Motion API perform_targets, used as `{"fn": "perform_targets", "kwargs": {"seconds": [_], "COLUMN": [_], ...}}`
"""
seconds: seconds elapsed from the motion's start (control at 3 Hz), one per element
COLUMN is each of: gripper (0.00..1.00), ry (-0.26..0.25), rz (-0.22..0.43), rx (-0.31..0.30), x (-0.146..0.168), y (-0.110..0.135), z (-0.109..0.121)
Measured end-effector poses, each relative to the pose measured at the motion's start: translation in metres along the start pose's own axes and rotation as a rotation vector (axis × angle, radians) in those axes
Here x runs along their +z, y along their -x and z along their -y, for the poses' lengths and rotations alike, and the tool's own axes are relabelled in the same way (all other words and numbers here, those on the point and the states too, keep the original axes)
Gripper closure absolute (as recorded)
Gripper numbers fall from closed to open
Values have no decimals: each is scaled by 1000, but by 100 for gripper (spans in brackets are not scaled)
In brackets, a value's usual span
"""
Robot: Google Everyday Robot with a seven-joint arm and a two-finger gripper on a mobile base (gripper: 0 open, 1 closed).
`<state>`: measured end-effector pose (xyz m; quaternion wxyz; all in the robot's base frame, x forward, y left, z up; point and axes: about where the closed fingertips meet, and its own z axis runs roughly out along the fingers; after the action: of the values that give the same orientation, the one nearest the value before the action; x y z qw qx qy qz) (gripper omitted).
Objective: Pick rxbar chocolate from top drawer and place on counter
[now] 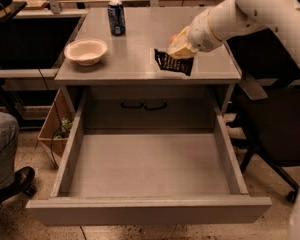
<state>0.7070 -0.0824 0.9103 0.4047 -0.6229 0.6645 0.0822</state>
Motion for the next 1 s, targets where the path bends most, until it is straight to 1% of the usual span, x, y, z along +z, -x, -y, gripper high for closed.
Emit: {"fn": "perform_targets", "kwargs": {"seconds": [0.33,0.67,1.0], "gripper": [100,81,58], "ry": [20,47,63], "rz": [51,78,81], "rx": [8,24,38], "x": [12,31,42], "y": [-12,-24,-34], "z": [24,34,38]}}
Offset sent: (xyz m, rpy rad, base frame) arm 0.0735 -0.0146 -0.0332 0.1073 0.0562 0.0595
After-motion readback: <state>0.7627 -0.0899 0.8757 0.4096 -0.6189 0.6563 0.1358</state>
